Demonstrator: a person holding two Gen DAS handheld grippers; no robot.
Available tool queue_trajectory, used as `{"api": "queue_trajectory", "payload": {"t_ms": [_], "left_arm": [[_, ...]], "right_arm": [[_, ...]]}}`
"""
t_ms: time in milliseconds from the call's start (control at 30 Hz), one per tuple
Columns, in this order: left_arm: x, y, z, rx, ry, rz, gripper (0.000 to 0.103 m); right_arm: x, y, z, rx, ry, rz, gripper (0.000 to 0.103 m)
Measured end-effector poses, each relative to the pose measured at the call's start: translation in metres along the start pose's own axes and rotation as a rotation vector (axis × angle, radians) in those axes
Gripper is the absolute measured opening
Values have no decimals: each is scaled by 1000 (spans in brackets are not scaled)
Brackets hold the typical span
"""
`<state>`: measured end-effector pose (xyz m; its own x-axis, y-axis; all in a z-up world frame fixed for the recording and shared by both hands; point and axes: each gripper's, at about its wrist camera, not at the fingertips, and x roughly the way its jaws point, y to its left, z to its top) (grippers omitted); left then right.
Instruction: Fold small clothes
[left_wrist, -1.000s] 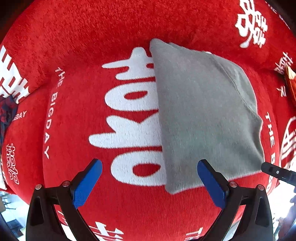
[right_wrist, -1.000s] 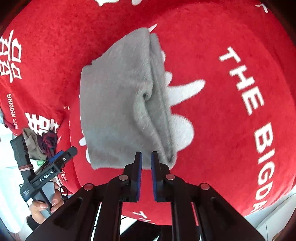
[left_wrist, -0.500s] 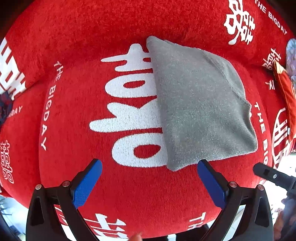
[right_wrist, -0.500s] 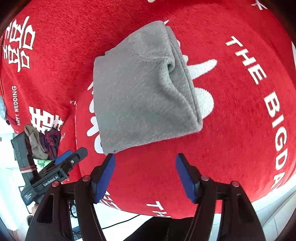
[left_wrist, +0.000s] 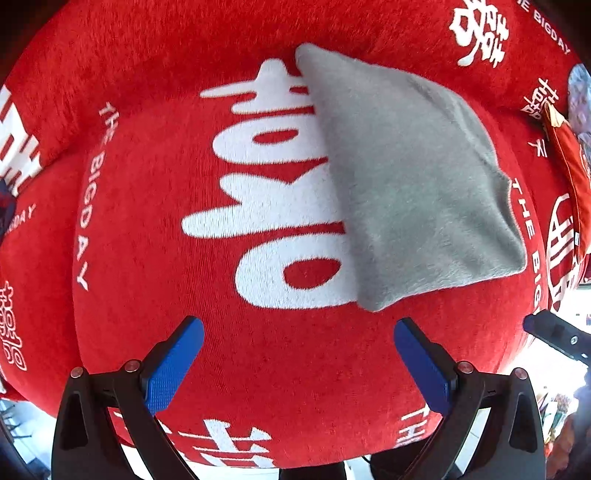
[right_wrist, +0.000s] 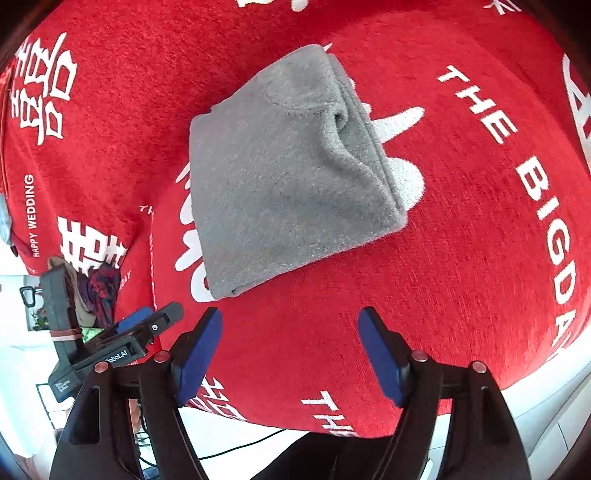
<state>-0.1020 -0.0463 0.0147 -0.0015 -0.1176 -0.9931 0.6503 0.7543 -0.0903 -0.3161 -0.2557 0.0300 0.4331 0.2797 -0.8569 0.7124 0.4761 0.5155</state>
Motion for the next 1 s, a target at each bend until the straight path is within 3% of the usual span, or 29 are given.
{"api": "queue_trajectory", "payload": {"t_ms": [267,700,1000], "left_arm": [[7,10,15,-53,3,-6,103],[7,-1,86,-140,-44,35,103],[24,-17,120,-157,-52,-16,103]], "right_arm": [[-3,-20,15,48,19,-55,79],[-2,-19,120,-57,24,-37,79],[14,-48,171,-27,68,21,79]]}}
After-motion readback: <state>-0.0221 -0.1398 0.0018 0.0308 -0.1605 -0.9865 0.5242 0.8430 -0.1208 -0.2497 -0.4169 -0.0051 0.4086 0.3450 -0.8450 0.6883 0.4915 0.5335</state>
